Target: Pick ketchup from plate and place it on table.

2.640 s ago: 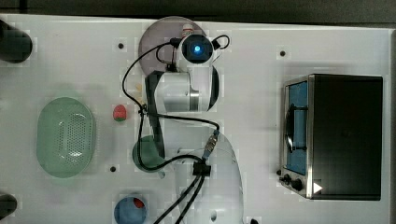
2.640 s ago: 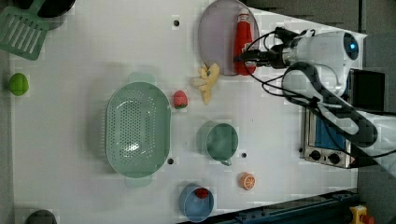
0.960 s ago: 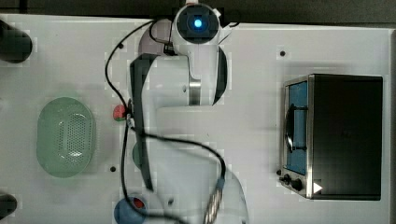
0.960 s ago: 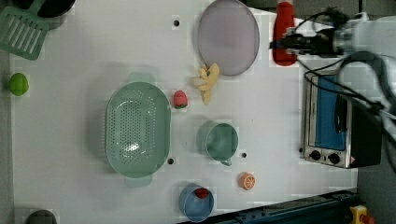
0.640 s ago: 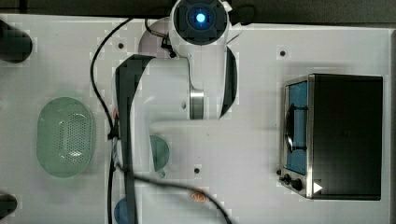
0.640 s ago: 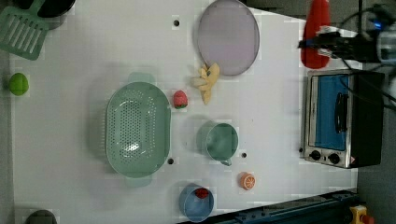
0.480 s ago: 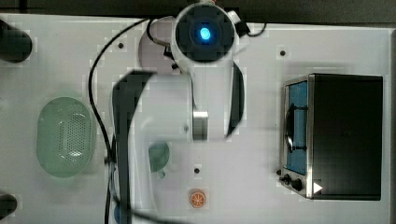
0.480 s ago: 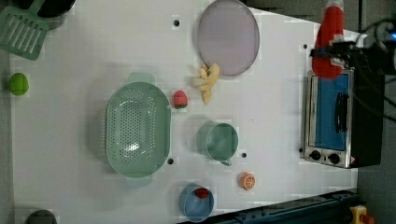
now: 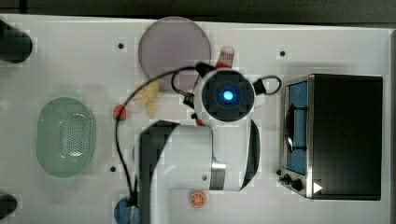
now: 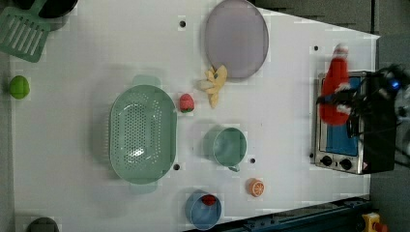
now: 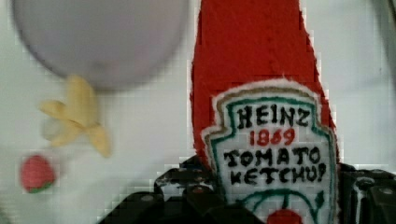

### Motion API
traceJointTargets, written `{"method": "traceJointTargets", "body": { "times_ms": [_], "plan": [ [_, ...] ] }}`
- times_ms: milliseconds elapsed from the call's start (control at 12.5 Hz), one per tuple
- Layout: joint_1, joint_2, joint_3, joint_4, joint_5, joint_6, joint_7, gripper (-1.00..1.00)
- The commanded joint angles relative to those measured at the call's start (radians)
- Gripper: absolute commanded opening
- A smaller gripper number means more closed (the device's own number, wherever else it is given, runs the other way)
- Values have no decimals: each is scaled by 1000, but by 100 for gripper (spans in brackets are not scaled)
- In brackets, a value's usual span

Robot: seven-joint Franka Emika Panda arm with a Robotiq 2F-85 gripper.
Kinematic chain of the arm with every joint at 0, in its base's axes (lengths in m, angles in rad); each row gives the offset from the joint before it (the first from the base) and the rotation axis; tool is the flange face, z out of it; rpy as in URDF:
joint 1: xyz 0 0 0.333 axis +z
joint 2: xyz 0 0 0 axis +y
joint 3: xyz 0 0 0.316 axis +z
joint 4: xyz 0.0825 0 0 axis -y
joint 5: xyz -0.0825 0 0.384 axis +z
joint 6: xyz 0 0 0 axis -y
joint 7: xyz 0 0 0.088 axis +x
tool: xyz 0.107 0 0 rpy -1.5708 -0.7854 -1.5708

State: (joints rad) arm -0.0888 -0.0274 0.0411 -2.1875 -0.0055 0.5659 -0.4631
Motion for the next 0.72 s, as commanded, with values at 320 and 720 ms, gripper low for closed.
{"method": "traceJointTargets", "body": {
  "times_ms": [320, 720],
  "plan": [
    [-11, 118, -5, -219, 1, 348, 42, 26],
    [-10, 218, 3, -221, 1, 469, 42, 100]
  ]
}}
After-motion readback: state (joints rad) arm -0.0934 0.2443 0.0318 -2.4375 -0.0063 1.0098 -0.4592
